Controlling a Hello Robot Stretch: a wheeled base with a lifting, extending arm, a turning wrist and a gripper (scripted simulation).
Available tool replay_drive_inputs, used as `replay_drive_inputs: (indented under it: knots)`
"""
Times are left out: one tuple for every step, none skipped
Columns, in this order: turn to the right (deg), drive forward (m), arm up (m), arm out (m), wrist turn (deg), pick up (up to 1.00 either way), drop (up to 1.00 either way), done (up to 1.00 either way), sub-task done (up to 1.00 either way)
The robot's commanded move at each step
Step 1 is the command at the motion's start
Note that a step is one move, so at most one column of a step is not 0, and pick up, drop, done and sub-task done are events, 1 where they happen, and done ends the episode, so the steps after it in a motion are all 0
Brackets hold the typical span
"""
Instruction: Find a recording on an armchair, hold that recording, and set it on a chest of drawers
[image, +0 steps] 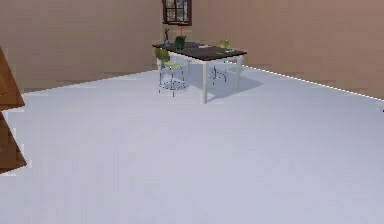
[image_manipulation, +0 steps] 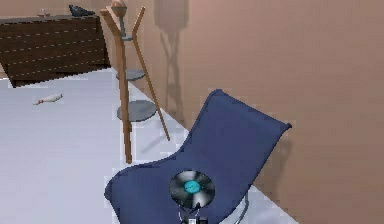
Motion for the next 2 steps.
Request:
replay_drive_inputs:
  knots:
    - [0.0, 0.0, 0.1, 0.0, 0.0, 0.0, 0.0, 0.0, 0.0]
    - [0.0, 0.0, 0.5, 0.0, 0.0, 0.0, 0.0, 0.0, 0.0]
